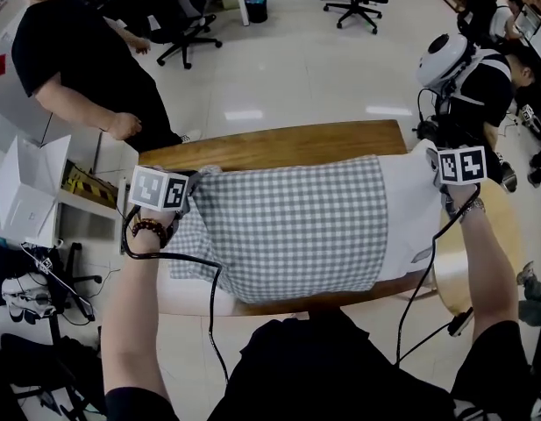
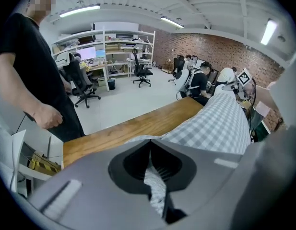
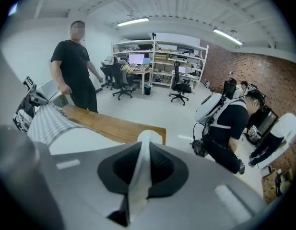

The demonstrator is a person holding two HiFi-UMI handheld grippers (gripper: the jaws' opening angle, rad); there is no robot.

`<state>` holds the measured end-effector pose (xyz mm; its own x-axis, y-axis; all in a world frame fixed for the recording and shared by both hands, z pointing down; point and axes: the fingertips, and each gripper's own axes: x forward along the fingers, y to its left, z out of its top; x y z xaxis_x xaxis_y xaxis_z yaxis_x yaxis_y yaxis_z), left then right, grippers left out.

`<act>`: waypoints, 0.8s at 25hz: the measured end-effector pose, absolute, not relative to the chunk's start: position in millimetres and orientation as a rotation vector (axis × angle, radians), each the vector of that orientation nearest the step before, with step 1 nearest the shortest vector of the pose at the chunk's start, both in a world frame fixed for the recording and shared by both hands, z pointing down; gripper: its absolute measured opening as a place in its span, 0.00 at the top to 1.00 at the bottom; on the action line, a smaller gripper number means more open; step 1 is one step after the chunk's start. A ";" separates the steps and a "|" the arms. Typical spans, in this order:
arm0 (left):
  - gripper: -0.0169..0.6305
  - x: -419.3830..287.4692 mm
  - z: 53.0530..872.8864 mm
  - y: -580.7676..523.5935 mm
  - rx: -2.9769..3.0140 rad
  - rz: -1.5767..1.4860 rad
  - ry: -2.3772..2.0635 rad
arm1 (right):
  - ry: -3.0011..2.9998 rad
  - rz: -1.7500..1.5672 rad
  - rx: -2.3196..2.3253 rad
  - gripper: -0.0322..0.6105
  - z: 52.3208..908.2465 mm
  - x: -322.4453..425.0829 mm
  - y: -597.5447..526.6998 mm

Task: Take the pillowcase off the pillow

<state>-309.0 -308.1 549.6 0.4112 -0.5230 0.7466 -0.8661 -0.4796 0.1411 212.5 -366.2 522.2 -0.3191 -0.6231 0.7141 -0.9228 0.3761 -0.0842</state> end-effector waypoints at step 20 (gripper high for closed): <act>0.96 -346.2 547.7 -305.6 2.097 0.866 -1.325 | -1.970 0.686 1.484 0.89 553.0 249.7 -386.0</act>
<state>-346.2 -305.6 547.7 0.3213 -0.5908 0.7400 -0.9150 -0.3951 0.0818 249.7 -386.0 553.0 -0.2189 -0.6712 0.7082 -0.9660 0.2515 -0.0601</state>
